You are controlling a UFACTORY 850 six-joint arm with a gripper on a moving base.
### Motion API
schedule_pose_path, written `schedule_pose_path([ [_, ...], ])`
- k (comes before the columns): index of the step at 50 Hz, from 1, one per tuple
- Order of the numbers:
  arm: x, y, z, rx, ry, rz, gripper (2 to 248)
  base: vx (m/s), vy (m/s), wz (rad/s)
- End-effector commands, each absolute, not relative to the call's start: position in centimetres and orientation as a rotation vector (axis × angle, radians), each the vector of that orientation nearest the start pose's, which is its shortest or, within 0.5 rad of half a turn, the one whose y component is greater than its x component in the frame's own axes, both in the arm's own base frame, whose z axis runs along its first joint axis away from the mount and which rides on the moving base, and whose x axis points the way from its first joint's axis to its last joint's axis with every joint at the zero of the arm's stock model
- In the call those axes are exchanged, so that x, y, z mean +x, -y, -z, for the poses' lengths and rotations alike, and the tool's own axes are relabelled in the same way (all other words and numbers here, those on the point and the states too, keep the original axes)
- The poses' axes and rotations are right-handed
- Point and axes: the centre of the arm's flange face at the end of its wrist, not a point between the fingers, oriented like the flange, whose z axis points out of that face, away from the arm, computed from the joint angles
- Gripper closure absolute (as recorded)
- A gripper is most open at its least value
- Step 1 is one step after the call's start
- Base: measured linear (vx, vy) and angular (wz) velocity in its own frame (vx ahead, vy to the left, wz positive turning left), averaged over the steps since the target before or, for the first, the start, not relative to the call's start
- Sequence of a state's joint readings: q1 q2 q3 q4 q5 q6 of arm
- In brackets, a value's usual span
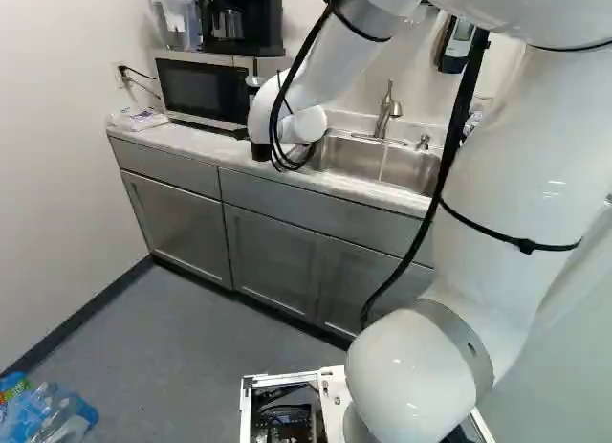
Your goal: Rinse the cup and place it in the tray
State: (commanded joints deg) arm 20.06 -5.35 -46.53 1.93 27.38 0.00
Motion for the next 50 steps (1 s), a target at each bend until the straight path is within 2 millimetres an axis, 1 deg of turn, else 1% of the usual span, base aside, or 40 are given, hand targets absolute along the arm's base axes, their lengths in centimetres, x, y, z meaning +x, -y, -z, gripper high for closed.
schedule_pose_path([
  [8, 48.47, -17.55, -49.03, -2.412, 0.376, 1.641, 3, 0.0, 0.0, 0.0],
  [32, 48.71, -17.61, -49.73, -2.336, 0.363, 1.733, 3, 0.0, 0.0, 0.0],
  [50, 48.71, -17.61, -49.74, -2.334, 0.363, 1.735, 3, 0.0, 0.0, 0.0],
])
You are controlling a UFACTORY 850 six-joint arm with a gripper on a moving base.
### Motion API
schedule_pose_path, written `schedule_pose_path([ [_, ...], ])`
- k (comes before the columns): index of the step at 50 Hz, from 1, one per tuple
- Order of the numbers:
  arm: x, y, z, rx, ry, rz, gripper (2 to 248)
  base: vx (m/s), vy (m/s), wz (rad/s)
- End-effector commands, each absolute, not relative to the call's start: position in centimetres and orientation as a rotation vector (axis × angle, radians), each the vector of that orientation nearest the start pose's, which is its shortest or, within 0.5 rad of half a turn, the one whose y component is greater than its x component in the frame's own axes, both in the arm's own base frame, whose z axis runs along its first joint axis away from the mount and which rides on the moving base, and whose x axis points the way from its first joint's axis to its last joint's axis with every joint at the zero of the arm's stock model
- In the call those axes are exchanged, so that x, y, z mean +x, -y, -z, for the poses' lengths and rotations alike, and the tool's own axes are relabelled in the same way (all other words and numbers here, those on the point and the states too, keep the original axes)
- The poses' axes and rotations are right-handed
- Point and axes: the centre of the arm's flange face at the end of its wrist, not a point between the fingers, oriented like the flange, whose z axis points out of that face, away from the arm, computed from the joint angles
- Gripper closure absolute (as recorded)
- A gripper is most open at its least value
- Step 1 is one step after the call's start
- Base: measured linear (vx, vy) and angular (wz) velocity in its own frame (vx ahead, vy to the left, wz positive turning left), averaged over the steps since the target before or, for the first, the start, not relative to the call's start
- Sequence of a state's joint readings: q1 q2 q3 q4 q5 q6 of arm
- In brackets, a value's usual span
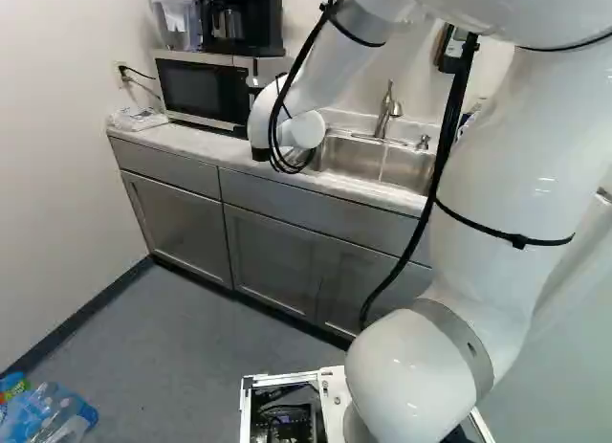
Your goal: Rinse the cup and place it in the tray
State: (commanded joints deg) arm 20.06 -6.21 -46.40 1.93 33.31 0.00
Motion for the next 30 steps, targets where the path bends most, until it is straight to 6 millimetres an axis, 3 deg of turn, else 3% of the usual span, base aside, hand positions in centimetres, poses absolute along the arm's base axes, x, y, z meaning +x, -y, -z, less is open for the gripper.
schedule_pose_path([
  [18, 48.71, -17.61, -49.74, -2.334, 0.363, 1.735, 3, 0.0, 0.0, 0.0],
  [19, 48.71, -17.61, -49.74, -2.334, 0.363, 1.735, 28, 0.0, 0.0, 0.0],
  [23, 48.71, -17.61, -49.74, -2.334, 0.363, 1.735, 28, 0.0, 0.0, 0.0],
  [24, 48.71, -17.61, -49.74, -2.334, 0.363, 1.735, 67, 0.0, 0.0, 0.0],
  [28, 48.71, -17.61, -49.74, -2.334, 0.363, 1.735, 67, 0.0, 0.0, 0.0],
  [29, 48.71, -17.61, -49.74, -2.334, 0.363, 1.735, 105, 0.0, 0.0, 0.0],
  [30, 48.71, -17.61, -49.74, -2.334, 0.363, 1.735, 105, 0.0, 0.0, 0.0],
])
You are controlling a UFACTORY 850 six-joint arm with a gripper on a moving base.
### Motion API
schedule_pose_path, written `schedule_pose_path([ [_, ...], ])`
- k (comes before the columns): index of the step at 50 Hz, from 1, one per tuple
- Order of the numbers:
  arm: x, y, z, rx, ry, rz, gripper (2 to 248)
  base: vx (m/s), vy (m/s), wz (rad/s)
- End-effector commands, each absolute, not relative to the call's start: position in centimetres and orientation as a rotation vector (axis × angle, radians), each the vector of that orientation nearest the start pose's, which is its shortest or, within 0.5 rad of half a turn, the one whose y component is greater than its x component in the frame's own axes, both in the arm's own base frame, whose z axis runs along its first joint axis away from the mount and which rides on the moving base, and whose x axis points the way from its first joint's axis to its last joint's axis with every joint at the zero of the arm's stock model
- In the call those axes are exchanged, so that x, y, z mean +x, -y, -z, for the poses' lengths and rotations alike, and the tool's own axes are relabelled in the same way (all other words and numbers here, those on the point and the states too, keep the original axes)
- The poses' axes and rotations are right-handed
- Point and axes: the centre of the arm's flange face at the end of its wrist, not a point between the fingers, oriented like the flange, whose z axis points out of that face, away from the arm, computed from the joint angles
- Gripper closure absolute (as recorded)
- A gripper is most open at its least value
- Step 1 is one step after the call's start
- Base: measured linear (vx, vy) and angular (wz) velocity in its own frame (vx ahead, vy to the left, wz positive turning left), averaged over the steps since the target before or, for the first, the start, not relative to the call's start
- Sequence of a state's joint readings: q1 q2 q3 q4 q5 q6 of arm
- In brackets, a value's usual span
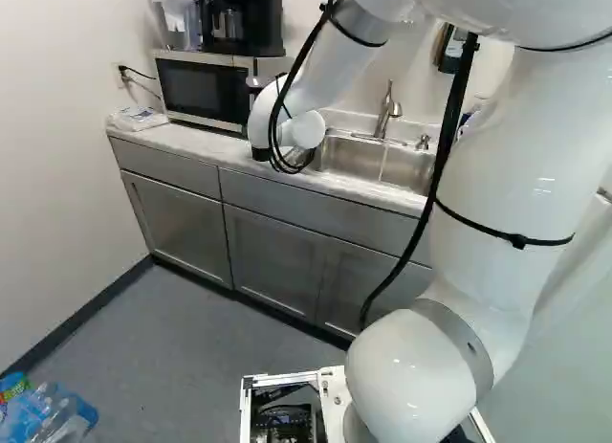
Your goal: Rinse the cup and place it in the tray
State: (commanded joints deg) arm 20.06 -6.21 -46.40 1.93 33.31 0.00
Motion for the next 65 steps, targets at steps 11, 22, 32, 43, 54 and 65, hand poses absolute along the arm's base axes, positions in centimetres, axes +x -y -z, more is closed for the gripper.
schedule_pose_path([
  [11, 48.7, -17.6, -49.7, -2.334, 0.363, 1.735, 124, 0.0, 0.0, 0.0],
  [22, 48.7, -17.5, -49.9, -2.332, 0.359, 1.74, 124, 0.0, 0.0, 0.0],
  [32, 49.6, -16.5, -50.8, -2.326, 0.33, 1.772, 124, 0.0, 0.0, 0.0],
  [43, 50.7, -15.1, -52.0, -2.321, 0.291, 1.813, 124, 0.0, 0.0, 0.0],
  [54, 51.2, -13.4, -53.2, -2.315, 0.252, 1.853, 124, 0.0, 0.0, 0.0],
  [65, 51.3, -11.7, -54.4, -2.309, 0.214, 1.893, 124, 0.0, 0.0, 0.0],
])
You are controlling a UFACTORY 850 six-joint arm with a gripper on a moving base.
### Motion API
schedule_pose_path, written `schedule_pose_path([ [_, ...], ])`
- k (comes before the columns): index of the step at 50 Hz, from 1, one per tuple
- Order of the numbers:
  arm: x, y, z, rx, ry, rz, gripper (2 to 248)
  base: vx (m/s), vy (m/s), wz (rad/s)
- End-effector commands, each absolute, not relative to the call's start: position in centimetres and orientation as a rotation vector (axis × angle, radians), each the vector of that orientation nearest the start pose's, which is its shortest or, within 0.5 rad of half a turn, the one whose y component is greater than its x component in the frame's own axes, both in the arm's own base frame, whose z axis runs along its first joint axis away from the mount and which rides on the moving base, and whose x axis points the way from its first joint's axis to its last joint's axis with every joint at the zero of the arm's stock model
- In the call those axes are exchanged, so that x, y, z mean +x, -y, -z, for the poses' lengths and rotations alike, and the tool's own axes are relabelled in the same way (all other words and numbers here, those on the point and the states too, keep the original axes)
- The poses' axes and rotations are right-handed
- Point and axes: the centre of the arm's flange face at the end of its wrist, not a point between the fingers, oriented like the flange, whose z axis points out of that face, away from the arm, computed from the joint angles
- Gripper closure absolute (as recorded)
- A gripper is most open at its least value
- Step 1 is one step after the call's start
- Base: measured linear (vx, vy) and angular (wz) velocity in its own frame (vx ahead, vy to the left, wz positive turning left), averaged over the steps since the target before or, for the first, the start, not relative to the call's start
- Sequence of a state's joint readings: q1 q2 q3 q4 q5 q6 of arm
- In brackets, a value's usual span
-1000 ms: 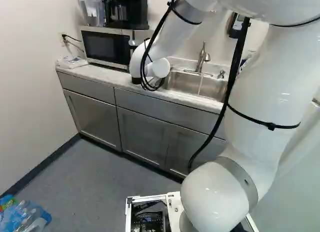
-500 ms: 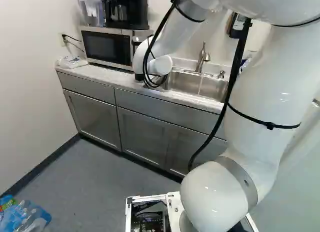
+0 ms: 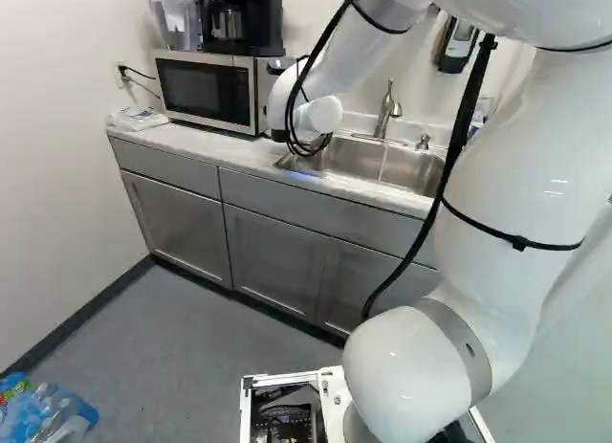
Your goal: Rinse the cup and place it in the tray
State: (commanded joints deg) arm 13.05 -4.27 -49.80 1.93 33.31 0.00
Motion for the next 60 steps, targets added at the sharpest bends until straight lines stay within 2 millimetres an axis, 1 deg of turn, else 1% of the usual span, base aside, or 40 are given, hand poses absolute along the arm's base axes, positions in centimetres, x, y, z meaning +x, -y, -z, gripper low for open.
schedule_pose_path([
  [16, 51.6, -9.3, -56.1, -2.306, 0.159, 1.944, 124, 0.0, 0.0, 0.0],
  [33, 51.6, -6.7, -57.6, -2.338, 0.104, 1.958, 124, 0.0, 0.0, 0.0],
  [49, 51.2, -4.3, -58.4, -2.428, 0.054, 1.896, 124, 0.0, 0.0, 0.0],
  [60, 51.4, -2.6, -58.9, -2.5, 0.017, 1.834, 124, 0.0, 0.0, 0.0],
])
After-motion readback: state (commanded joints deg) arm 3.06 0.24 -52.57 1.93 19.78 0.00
